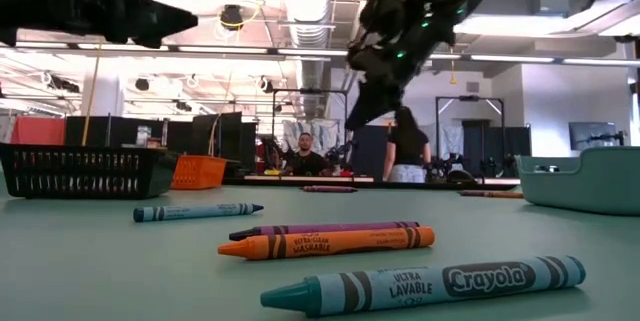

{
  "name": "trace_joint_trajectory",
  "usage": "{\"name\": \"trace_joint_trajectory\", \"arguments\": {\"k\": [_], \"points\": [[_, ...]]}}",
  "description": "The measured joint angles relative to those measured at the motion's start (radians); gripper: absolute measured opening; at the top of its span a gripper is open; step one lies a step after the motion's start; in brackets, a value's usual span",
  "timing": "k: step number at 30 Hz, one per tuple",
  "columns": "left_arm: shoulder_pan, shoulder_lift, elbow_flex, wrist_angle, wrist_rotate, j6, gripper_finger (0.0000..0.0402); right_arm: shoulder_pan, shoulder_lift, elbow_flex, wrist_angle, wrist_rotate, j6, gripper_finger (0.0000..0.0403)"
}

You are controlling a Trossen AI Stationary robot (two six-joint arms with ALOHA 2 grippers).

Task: Sort crayons
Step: Put the orange crayon into the orange bin

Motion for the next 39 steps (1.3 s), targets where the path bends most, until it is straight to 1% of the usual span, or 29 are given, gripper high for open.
{"name": "trace_joint_trajectory", "arguments": {"k": [2,4,7,9,11,14,18,21,25,29,32,34,37,39], "points": [[0.0,-0.012,-0.008,-0.015,-0.005,0.0,0.0077,-0.027,0.067,0.072,-0.017,-0.008,-0.047,0.0021],[0.0,-0.008,-0.025,-0.026,-0.004,-0.004,0.0077,-0.048,0.148,0.162,-0.081,-0.006,-0.097,0.0033],[0.0,-0.009,-0.064,-0.026,-0.011,-0.029,0.0077,-0.081,0.256,0.318,-0.193,-0.004,-0.12,0.0058],[-0.001,-0.009,-0.075,-0.031,-0.054,-0.029,0.0077,-0.098,0.32,0.423,-0.275,-0.004,-0.139,0.0077],[0.0,-0.01,-0.075,-0.014,-0.104,-0.04,0.0077,-0.121,0.383,0.509,-0.317,-0.004,-0.156,0.0095],[0.0,-0.01,-0.075,-0.005,-0.121,-0.053,0.0077,-0.159,0.451,0.586,-0.331,-0.002,-0.154,0.0115],[0.0,-0.009,-0.075,-0.009,-0.103,-0.046,0.0077,-0.208,0.517,0.632,-0.33,-0.003,-0.127,0.0124],[0.0,-0.009,-0.075,-0.009,-0.103,-0.043,0.0077,-0.234,0.545,0.633,-0.339,-0.013,-0.133,0.0123],[0.0,-0.009,-0.075,-0.013,-0.104,-0.01,0.0077,-0.248,0.543,0.63,-0.348,-0.082,-0.182,0.0121],[0.0,-0.009,-0.075,-0.037,-0.111,0.017,0.0077,-0.245,0.543,0.626,-0.371,-0.091,-0.211,0.0121],[0.0,-0.009,-0.075,-0.047,-0.112,0.025,0.0077,-0.243,0.538,0.627,-0.395,-0.127,-0.217,0.0121],[0.0,-0.009,-0.075,-0.049,-0.112,0.031,0.0077,-0.24,0.539,0.627,-0.42,-0.123,-0.218,0.0121],[0.0,-0.009,-0.075,-0.049,-0.112,0.035,0.0077,-0.238,0.542,0.627,-0.437,-0.078,-0.213,0.0121],[0.0,-0.009,-0.075,-0.049,-0.112,0.035,0.0077,-0.238,0.541,0.626,-0.446,-0.077,-0.212,0.0121]]}}
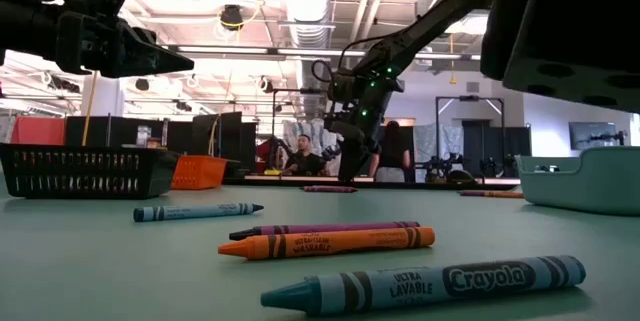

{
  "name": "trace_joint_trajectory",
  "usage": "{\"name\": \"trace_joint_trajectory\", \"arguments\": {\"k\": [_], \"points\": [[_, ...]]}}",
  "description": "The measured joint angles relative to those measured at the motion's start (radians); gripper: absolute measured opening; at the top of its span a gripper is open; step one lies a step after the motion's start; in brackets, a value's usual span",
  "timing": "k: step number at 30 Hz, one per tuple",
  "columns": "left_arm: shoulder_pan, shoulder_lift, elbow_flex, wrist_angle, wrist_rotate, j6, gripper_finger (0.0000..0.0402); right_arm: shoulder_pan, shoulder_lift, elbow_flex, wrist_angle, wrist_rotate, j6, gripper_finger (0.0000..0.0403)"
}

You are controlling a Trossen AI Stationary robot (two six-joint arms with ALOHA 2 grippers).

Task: Sort crayons
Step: Put the orange crayon into the orange bin

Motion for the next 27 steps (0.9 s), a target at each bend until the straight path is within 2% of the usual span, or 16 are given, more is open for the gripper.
{"name": "trace_joint_trajectory", "arguments": {"k": [13,19,27], "points": [[0.0,0.0,0.001,0.001,0.0,-0.018,0.0077,-0.01,0.001,0.0,-0.007,0.029,-0.039,0.012],[0.0,0.0,0.001,-0.003,0.0,-0.028,0.0077,-0.004,0.021,-0.001,-0.073,0.058,-0.091,0.012],[0.0,0.0,0.001,-0.023,0.0,-0.027,0.0077,0.015,0.043,0.003,-0.056,0.06,-0.159,0.0115]]}}
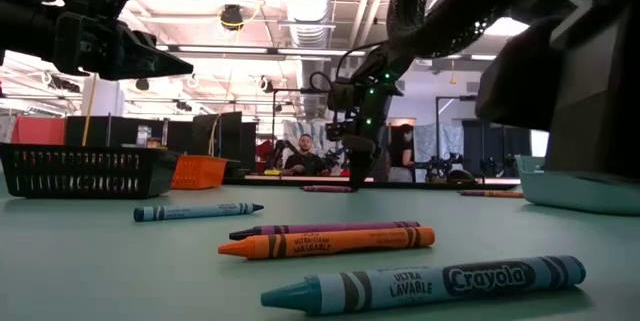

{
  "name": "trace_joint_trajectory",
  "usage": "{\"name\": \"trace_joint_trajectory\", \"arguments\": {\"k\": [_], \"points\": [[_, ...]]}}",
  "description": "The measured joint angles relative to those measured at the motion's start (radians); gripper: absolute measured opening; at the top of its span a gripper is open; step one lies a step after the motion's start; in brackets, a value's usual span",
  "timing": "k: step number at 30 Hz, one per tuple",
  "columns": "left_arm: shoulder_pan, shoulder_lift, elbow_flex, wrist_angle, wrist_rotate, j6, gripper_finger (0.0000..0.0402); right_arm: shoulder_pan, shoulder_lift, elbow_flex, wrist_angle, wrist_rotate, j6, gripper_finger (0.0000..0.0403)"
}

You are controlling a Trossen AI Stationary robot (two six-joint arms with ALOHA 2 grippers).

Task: Sort crayons
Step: Put the orange crayon into the orange bin

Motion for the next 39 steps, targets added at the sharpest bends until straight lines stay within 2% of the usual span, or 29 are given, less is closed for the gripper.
{"name": "trace_joint_trajectory", "arguments": {"k": [4,13,21,29,34,36,39], "points": [[0.0,0.0,0.0,0.0,0.001,0.0,0.0077,0.005,0.0,-0.001,0.003,0.014,-0.009,0.0092],[0.0,0.0,0.0,-0.003,0.001,-0.003,0.0077,0.004,0.0,-0.001,0.004,0.014,-0.007,0.0007],[0.0,0.0,0.0,-0.024,0.002,-0.016,0.0077,0.005,0.005,0.028,-0.044,0.044,-0.004,0.0003],[0.0,0.0,0.0,-0.136,0.005,-0.198,0.0077,0.004,0.01,0.167,-0.201,0.072,-0.012,0.0001],[0.0,0.0,0.0,-0.158,0.004,-0.258,0.0077,0.02,0.008,0.257,-0.347,0.069,-0.012,0.0001],[0.0,0.0,0.0,-0.15,0.004,-0.277,0.0078,0.034,-0.01,0.264,-0.393,0.025,-0.013,0.0],[0.0,0.0,-0.013,-0.129,0.004,-0.316,0.0078,0.046,-0.067,0.234,-0.382,-0.138,-0.049,0.0]]}}
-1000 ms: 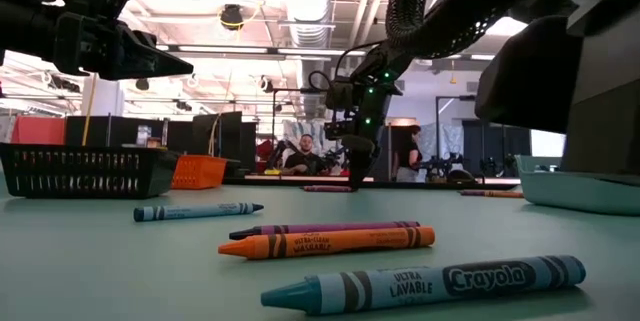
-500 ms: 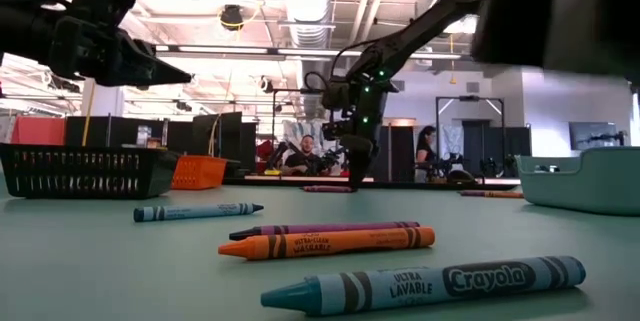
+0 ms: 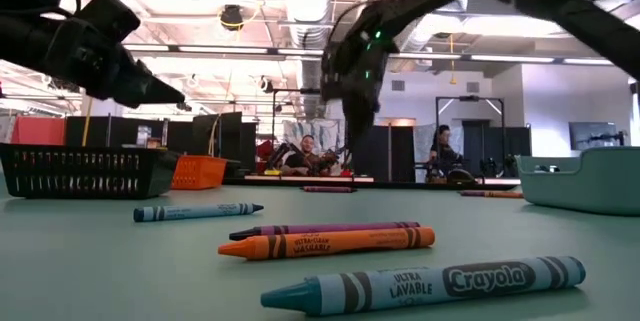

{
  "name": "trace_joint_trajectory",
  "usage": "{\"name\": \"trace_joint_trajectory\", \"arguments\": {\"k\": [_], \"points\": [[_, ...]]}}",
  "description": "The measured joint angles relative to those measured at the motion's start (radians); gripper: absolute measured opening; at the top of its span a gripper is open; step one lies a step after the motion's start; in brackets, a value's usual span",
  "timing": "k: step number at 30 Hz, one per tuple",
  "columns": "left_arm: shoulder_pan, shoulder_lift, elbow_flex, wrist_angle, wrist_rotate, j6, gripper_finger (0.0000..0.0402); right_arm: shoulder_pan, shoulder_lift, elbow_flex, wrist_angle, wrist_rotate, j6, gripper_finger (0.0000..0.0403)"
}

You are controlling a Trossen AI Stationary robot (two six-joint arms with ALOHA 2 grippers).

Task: Sort crayons
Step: Put the orange crayon into the orange bin

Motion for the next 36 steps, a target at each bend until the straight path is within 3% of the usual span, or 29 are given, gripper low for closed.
{"name": "trace_joint_trajectory", "arguments": {"k": [5,9,13,16,19,22,25,31,36], "points": [[0.0,0.0,-0.033,-0.019,-0.009,-0.086,0.0078,0.015,-0.172,-0.156,0.162,-0.109,-0.002,0.0],[0.0,0.001,-0.033,-0.016,-0.031,-0.127,0.0077,0.049,-0.346,-0.434,0.422,-0.228,0.02,0.0],[0.0,0.0,-0.034,0.11,-0.033,-0.08,0.0077,0.135,-0.499,-0.793,0.907,-0.327,0.106,0.0],[0.0,0.0,-0.034,0.244,-0.014,-0.015,0.0077,0.22,-0.54,-1.032,1.434,-0.32,0.267,0.0],[0.0,0.0,-0.034,0.354,0.08,0.052,0.0077,0.313,-0.522,-1.178,1.946,-0.313,0.393,0.0],[0.0,0.002,-0.034,0.441,0.193,0.078,0.0077,0.408,-0.473,-1.236,2.249,-0.266,0.439,0.0],[0.0,0.009,-0.033,0.492,0.234,0.064,0.0077,0.49,-0.417,-1.227,2.364,-0.221,0.43,0.0],[-0.013,0.091,-0.015,0.541,0.306,0.07,0.0077,0.595,-0.319,-1.122,2.377,-0.056,0.362,0.0],[-0.045,0.221,-0.014,0.672,0.314,0.059,0.0077,0.611,-0.239,-1.029,2.373,-0.052,0.369,0.0]]}}
